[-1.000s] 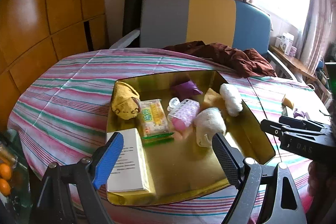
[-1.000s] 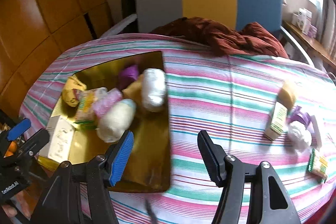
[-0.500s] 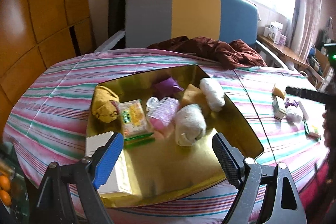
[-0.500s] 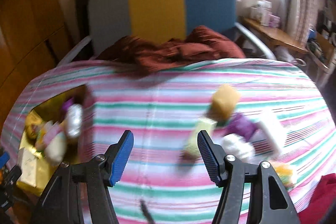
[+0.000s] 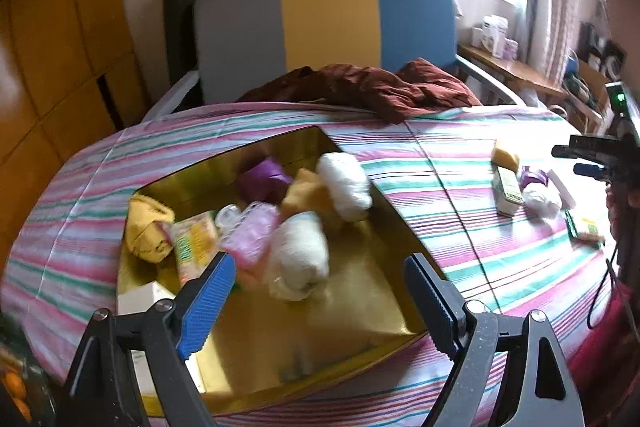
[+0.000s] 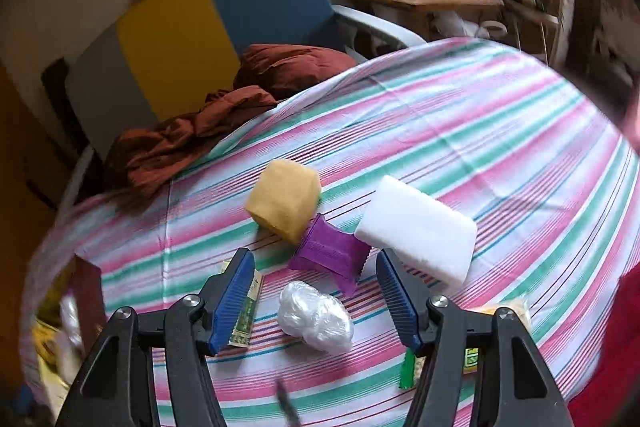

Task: Organize objects
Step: 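Move both open tools back toward the remaining items on the cloth, then grasp the green-white medicine box with the left tool while the right tool grasps the clear plastic bundle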

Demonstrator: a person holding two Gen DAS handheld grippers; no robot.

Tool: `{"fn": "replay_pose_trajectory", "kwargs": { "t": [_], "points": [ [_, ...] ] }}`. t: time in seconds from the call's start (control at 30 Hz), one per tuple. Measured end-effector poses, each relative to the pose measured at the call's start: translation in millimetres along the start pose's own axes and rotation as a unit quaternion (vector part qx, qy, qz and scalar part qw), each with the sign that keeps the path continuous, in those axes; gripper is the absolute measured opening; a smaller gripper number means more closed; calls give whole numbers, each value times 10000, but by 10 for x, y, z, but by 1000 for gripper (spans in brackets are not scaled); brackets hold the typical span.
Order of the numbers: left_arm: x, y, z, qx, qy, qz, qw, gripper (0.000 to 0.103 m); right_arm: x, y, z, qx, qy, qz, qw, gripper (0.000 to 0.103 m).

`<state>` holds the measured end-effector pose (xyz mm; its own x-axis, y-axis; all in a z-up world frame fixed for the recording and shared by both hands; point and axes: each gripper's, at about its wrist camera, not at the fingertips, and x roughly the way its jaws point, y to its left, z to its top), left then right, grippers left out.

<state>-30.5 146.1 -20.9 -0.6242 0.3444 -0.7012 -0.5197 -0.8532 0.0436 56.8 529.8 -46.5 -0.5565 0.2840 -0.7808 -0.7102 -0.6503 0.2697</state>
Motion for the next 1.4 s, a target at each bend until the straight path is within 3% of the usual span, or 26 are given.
{"fn": "replay_pose_trajectory", "kwargs": {
  "t": [0.63, 0.97, 1.17, 1.4],
  "points": [
    [400, -1011, 324, 866, 183, -767, 9931, 87, 46, -144, 31, 485, 177, 348, 9981, 66],
    [654, -1530, 401, 1237, 337, -1148, 9851, 87, 36, -517, 63, 1481, 104, 577, 9872, 66],
    [871, -1747, 442, 1236, 567, -1335, 9817, 87, 93, -699, 60, 1978, 184, 727, 9774, 66],
    [1134, -2004, 568, 1189, 633, -1481, 9798, 87, 158, -622, 57, 1824, 367, 790, 9794, 66]
  ]
}}
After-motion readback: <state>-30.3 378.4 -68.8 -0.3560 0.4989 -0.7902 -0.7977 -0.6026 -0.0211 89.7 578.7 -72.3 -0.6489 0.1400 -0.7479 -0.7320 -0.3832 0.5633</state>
